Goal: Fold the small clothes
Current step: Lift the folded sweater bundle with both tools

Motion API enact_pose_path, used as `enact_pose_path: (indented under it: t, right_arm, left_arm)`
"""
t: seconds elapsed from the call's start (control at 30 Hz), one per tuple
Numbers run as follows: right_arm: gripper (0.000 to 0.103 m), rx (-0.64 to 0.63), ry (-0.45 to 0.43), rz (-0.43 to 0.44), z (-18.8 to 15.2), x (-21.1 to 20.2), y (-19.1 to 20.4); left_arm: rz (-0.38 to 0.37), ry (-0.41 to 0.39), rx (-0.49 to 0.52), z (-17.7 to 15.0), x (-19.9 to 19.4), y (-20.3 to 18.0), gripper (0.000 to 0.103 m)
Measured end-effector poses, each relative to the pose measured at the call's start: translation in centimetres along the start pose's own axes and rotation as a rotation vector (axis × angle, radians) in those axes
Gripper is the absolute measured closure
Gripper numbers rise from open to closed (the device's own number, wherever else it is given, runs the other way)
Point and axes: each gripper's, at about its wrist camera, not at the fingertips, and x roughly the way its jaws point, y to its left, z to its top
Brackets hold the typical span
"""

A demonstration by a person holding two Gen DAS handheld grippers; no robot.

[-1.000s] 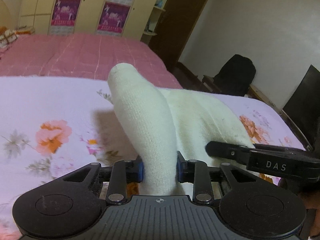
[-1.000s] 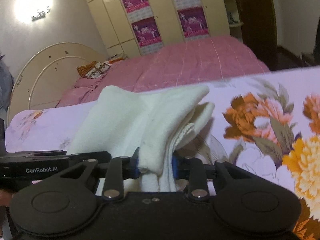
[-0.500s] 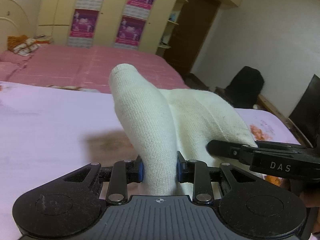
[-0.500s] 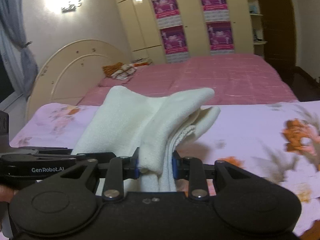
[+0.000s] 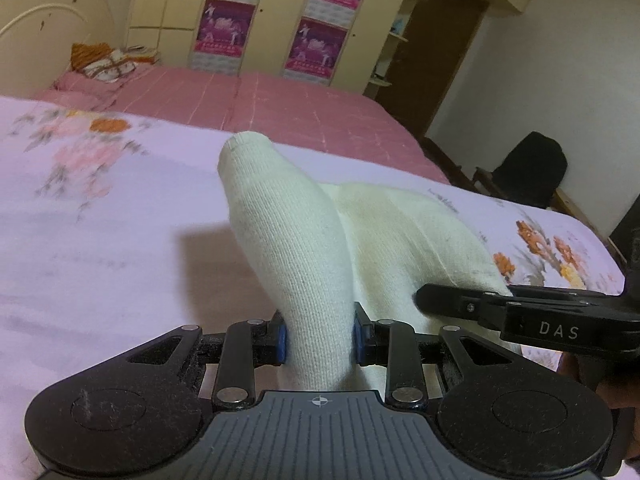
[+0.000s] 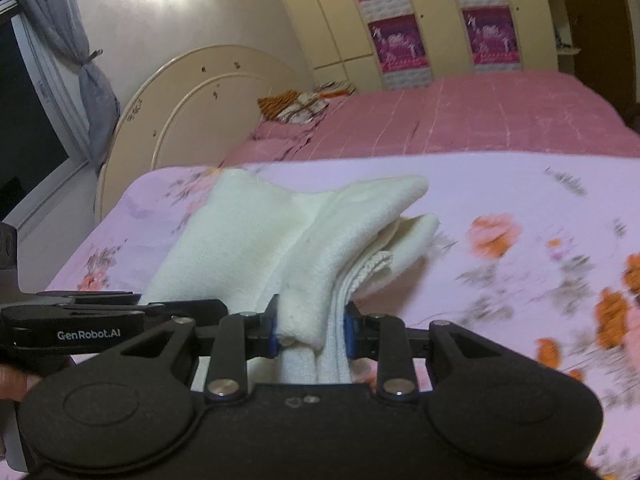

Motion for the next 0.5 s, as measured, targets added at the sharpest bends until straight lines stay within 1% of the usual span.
enact_pose_path:
  t: [0.17, 0.3, 0.33, 0.4, 0.43, 0.47, 0.5]
  right_arm:
    - [0.075, 0.008, 0.038, -0.004, -1.1, 1.2, 0.5]
    - [0.075, 0.031, 0.068, -0.019, -2.1, 1.9, -0.2]
    - [0.075, 0.045, 0.075, -0.02, -2.5, 2.3, -0.3]
    - [0.075, 0.081, 0.086, -0.012, -3.0, 2.7, -1.4]
    - [0.074, 0.105, 0.086, -0.002, -3.3, 2.9, -1.8]
    - [0.073, 0.127, 0.083, 0.01, -3.6, 3.0, -2.3]
    - [0.07, 0.148, 0.08, 0.021, -3.8, 3.0, -2.8]
  left_arm:
    - [-0.025, 0.032, -0.024, -1.5, 1.8, 1.7, 0.073]
    - [-0.043, 0.044, -0.059, -2.7, 3.0, 2.6, 0.071]
    - [-0.049, 0.044, -0.07, -2.8, 3.2, 2.7, 0.067]
    - [-0.04, 0.036, -0.084, -3.2, 3.5, 3.2, 0.054]
    - [-0.023, 0.029, -0.078, -3.5, 3.6, 3.3, 0.039]
    - [0.008, 0.015, -0.07, -3.8, 3.6, 3.4, 0.026]
    - [0.025, 0.002, -0.068, -4.1, 3.6, 3.7, 0.023]
